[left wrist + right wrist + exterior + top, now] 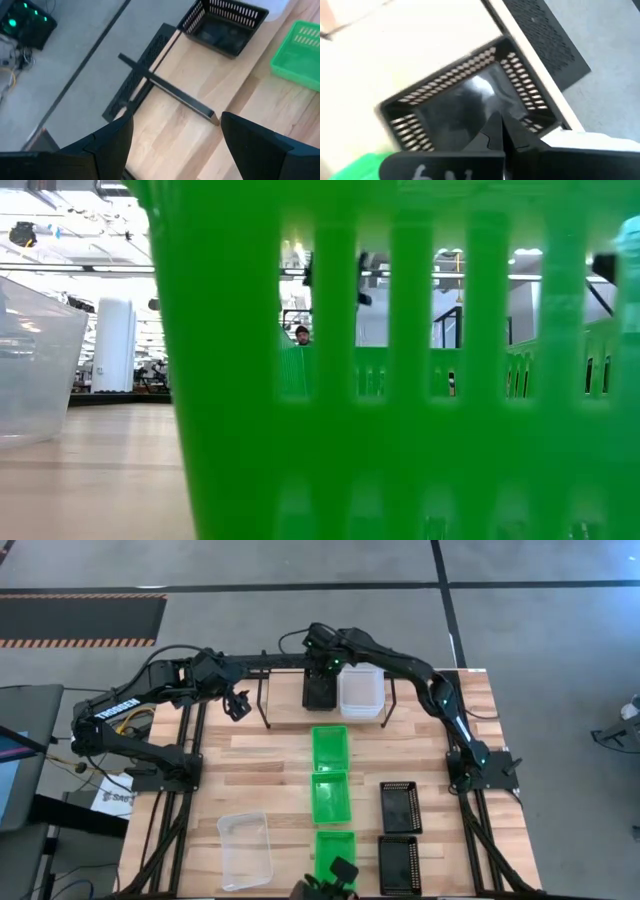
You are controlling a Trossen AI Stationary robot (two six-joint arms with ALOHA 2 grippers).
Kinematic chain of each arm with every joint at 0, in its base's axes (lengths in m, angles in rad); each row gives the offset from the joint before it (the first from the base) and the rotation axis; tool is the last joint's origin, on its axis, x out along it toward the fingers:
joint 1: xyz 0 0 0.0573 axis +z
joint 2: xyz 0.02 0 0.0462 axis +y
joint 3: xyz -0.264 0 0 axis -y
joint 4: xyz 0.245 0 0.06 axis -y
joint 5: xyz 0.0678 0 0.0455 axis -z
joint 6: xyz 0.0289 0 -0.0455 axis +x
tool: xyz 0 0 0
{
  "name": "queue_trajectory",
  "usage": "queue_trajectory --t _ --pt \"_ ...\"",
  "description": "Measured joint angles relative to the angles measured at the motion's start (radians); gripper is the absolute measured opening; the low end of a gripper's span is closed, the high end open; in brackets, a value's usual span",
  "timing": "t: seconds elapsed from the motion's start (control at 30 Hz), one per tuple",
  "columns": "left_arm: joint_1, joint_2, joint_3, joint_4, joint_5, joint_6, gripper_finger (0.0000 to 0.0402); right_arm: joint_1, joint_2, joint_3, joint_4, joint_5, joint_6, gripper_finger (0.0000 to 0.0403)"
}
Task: Stack baskets on shelf by color
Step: Put the top green bin on the shelf
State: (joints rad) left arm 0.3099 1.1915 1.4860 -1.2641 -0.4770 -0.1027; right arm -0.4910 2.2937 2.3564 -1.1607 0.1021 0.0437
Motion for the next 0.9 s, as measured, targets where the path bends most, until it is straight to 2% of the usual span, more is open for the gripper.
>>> queue_trajectory --t 0.13,0.3,0.4,0.73,0.9 --pt "0.007 0.000 0.000 -0.023 0.019 -0.023 0.0290 0.040 -0.079 -0.010 -0.060 -0.026 0.000 0.0000" --pt "0.012 0.000 0.000 -0.028 0.250 -0.017 0.0290 0.076 -0.208 -0.007 -0.185 0.003 0.001 0.0000" --pt "0.008 0.000 0.000 -0.025 0.341 -0.033 0.0290 0.093 -0.298 -0.007 -0.242 0.066 0.019 0.0000" --pt "-0.041 0.058 0.001 -0.022 0.361 -0.038 0.0290 0.127 -0.544 -0.006 -0.292 0.188 0.085 0.0000" --pt "-0.043 0.144 0.001 -0.038 0.368 -0.059 0.0290 0.152 -0.619 -0.006 -0.334 0.189 0.124 0.0000"
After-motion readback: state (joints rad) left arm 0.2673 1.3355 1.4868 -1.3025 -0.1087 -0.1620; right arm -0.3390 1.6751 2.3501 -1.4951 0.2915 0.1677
